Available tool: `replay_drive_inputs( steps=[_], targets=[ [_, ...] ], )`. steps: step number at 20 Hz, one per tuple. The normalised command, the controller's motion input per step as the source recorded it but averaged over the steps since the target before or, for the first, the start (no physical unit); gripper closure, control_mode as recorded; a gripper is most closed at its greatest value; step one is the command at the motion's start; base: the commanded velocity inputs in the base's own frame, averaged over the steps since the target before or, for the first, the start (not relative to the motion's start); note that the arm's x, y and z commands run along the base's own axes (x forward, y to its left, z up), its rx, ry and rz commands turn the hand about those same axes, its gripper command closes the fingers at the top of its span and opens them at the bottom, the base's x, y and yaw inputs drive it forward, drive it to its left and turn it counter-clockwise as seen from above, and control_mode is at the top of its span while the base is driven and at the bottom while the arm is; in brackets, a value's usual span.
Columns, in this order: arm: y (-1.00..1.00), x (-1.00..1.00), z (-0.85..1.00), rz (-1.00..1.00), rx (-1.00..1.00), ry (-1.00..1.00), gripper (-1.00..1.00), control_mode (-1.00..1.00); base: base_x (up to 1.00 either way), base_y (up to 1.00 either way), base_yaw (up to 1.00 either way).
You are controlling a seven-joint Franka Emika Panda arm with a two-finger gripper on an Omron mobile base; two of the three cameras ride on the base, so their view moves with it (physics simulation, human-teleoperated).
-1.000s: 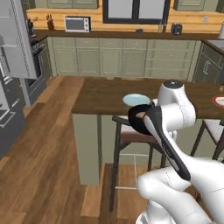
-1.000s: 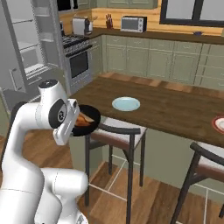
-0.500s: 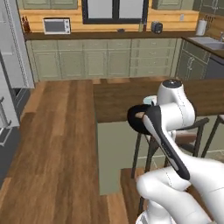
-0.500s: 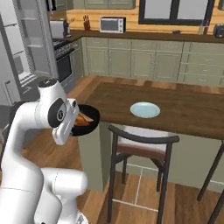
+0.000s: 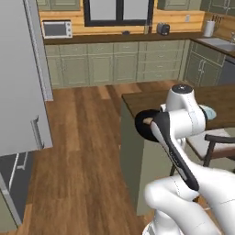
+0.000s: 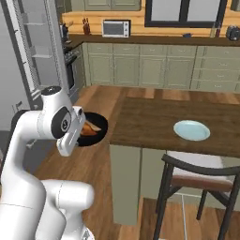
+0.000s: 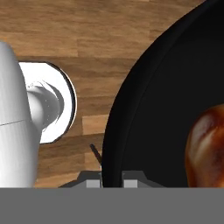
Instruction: Pick the chicken drumstick and sweet potato from their plates and place them in the bowl. Then put the bowl in the fridge.
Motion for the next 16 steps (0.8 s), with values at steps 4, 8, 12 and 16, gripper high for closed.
replay_drive_inputs(
  steps=[4, 8, 12, 16],
  targets=[
    [0.00, 0.00, 0.00, 0.00, 0.00, 0.00, 1.00, 1.00, 0.79, 0.61, -0.01],
    [0.00, 0.00, 0.00, 0.00, 0.00, 0.00, 1.00, 1.00, 0.61, 0.24, -0.11],
    [0.00, 0.00, 0.00, 0.00, 0.00, 0.00, 1.00, 1.00, 0.35, 0.70, -0.18],
    [0.00, 0.00, 0.00, 0.00, 0.00, 0.00, 1.00, 1.00, 0.26, 0.51, -0.04]
  ],
)
